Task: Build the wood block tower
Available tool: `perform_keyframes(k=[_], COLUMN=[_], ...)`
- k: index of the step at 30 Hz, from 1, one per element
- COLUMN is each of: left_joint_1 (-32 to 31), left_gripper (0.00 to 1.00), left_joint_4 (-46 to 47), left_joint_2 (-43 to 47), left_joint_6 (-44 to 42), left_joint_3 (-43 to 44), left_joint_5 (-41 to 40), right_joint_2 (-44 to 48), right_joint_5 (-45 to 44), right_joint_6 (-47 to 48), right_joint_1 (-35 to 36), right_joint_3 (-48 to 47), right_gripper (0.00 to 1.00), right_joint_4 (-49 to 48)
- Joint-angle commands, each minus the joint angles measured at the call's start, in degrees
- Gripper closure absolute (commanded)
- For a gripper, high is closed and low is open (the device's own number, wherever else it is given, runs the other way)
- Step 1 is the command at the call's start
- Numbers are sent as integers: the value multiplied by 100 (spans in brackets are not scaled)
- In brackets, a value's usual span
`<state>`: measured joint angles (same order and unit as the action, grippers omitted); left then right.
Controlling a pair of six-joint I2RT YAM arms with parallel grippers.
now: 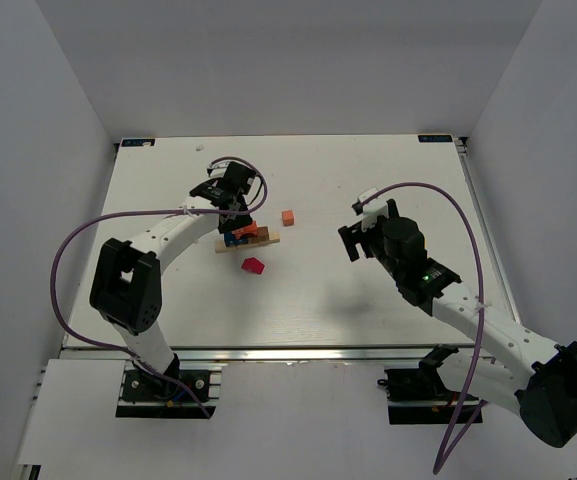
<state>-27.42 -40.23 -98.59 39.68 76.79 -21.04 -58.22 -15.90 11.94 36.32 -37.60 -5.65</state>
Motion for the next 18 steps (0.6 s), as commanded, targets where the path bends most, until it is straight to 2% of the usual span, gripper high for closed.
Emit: perform_keyframes(k=[1,14,18], left_joint_1=[-27,-27,-27], left_gripper=[78,77,74], left_joint_4=[103,217,270], left_joint_2=[191,173,155], left_joint_6=[57,40,40], left_joint_3=[187,213,196], left_joint_5=[-67,47,100], right_joint_2=[91,65,82], right_joint_5=[34,43,26], right_joint_6=[-70,-61,-69], right_joint_1=[-37,-37,-37], right_joint_3=[8,-1,-1], right_gripper=[11,11,11], right_joint_4=[-59,-50,-50])
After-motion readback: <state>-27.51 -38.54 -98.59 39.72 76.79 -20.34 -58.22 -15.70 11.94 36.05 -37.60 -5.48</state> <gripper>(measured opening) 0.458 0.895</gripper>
